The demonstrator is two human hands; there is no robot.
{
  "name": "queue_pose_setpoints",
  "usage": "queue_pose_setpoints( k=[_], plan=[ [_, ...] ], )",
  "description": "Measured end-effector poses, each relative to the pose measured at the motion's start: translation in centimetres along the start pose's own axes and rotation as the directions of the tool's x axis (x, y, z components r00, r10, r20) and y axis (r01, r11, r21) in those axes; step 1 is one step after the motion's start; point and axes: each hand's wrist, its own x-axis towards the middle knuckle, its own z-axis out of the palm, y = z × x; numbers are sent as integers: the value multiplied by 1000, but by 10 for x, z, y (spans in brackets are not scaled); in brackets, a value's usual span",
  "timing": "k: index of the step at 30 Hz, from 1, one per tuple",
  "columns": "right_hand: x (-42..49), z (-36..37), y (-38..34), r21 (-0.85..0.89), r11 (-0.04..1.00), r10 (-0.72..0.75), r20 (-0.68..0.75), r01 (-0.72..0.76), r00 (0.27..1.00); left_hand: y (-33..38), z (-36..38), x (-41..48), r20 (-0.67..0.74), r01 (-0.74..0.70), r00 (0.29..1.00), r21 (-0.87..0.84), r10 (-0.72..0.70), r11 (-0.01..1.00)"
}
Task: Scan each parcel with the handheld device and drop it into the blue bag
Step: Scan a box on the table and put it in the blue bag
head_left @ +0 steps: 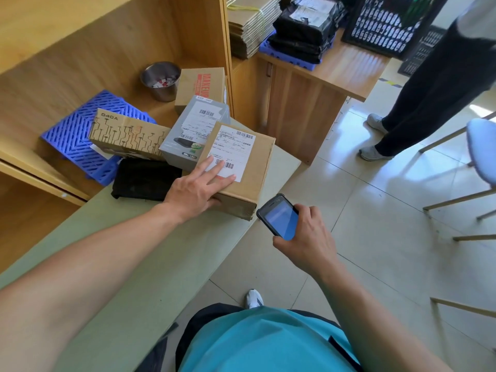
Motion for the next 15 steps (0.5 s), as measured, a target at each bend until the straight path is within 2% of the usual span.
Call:
queue_pose_setpoints(
  k=[5, 9, 15],
  plan=[
    [2, -16, -11, 11, 1000, 0, -43, 1, 999, -3, -3, -12, -165, -133, 975, 94, 147, 987],
    [4, -25, -13, -3, 999, 36, -44, -36, 998, -8, 0, -29, -228, -225, 934, 220, 275, 949],
    [-6, -18, -12, -28, 995, 97, -31, -98, 995, -8, -4, -56, -293, -240, 903, 263, 314, 935]
  ],
)
